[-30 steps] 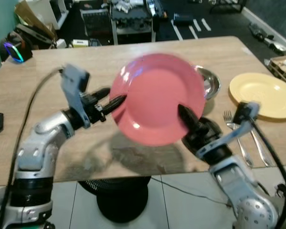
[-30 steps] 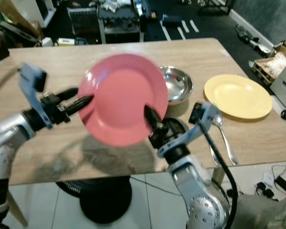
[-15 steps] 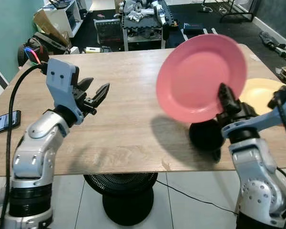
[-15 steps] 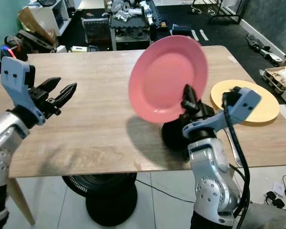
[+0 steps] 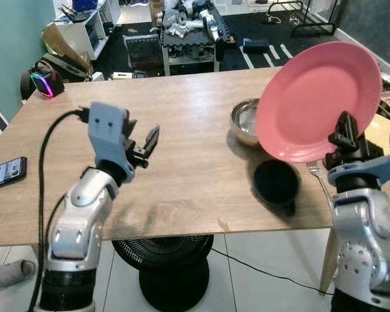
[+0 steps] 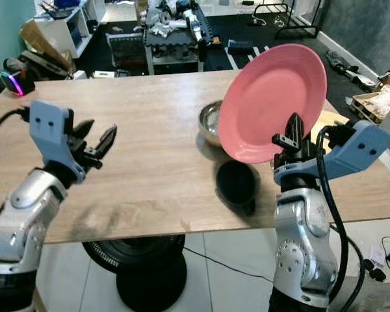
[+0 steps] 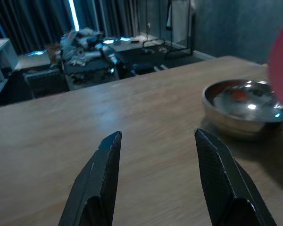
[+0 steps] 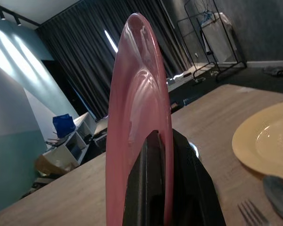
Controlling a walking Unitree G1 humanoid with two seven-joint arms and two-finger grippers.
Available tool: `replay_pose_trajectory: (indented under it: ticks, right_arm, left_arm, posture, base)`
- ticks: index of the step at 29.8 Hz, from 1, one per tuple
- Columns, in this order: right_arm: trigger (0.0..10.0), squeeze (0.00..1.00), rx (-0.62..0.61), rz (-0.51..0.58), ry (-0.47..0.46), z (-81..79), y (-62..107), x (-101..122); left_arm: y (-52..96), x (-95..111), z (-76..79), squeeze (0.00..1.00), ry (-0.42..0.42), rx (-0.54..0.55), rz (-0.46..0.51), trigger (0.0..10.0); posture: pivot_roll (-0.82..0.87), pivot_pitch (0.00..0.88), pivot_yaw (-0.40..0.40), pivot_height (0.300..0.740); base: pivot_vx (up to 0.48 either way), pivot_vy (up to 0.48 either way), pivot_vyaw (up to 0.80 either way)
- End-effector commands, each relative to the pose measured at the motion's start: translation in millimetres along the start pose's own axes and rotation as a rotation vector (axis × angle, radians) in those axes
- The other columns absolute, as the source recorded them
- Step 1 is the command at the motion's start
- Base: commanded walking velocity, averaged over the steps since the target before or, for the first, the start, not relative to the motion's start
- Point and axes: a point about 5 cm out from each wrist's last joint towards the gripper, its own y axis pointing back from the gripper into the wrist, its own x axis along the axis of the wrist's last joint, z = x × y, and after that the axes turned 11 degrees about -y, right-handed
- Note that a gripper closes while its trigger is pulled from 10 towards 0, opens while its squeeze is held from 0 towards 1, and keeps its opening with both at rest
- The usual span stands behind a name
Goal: Setting the table
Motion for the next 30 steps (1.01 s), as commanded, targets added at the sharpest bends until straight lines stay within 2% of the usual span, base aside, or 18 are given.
replay_pose_trajectory:
  ticks: [1,7,8,11,12,15,20,25,30]
  right_arm:
    - [10.0,0.0,0.023,-0.023,-0.001,-0.9,1.6,-8]
    - [10.0,0.0,0.069,-0.094,0.013,-2.8,2.7,-28]
    - [10.0,0.0,0.1,-0.131,0.014,-4.5,2.7,-35]
    - [10.0,0.0,0.147,-0.173,0.015,-6.0,1.6,-43]
    - [10.0,0.0,0.176,-0.219,-0.003,-6.3,2.0,-51]
    - [10.0,0.0,0.201,-0.266,-0.025,-5.9,3.9,-62]
    - [10.0,0.0,0.188,-0.272,0.0,-0.1,4.6,-68]
    - [10.0,0.0,0.142,-0.208,0.027,8.3,-5.8,-59]
    - [10.0,0.0,0.124,-0.184,0.03,14.6,-9.1,-53]
  left_arm:
    - [-1.0,-2,-0.5,0.0,-0.015,0.025,-0.003,10.0]
    - [-4.5,-8,0.0,0.0,0.021,0.056,-0.021,10.0]
    - [-1.8,-9,-0.3,0.0,-0.024,0.064,-0.005,10.0]
    - [1.3,-11,-1.5,0.0,0.024,0.091,-0.015,10.0]
    - [4.8,-14,-1.7,0.0,0.009,0.09,-0.027,10.0]
    - [9.4,-19,-1.9,0.0,-0.015,0.096,-0.045,10.0]
    - [12.9,-23,-3.1,0.0,-0.022,0.131,-0.058,10.0]
    - [14.3,-23,-4.9,0.0,-0.037,0.14,-0.057,10.0]
    - [10.9,-23,-6.1,0.0,-0.046,0.144,-0.057,10.0]
  posture:
    - [-0.14,0.0,0.146,0.74]
    - [-0.13,0.0,0.13,0.74]
    - [-0.13,0.0,0.125,0.74]
    - [-0.11,0.0,0.116,0.74]
    - [-0.1,0.0,0.107,0.74]
    - [-0.09,0.0,0.096,0.74]
    - [-0.06,0.0,0.082,0.74]
    - [-0.06,0.0,0.082,0.74]
    - [-0.06,0.0,0.088,0.74]
  base:
    - [0.0,0.0,0.0]
    - [0.0,0.0,0.0]
    - [0.0,0.0,0.0]
    - [0.0,0.0,0.0]
    - [0.0,0.0,0.0]
    - [0.0,0.0,0.0]
    - [0.0,0.0,0.0]
    - [0.0,0.0,0.0]
    - [0.0,0.0,0.0]
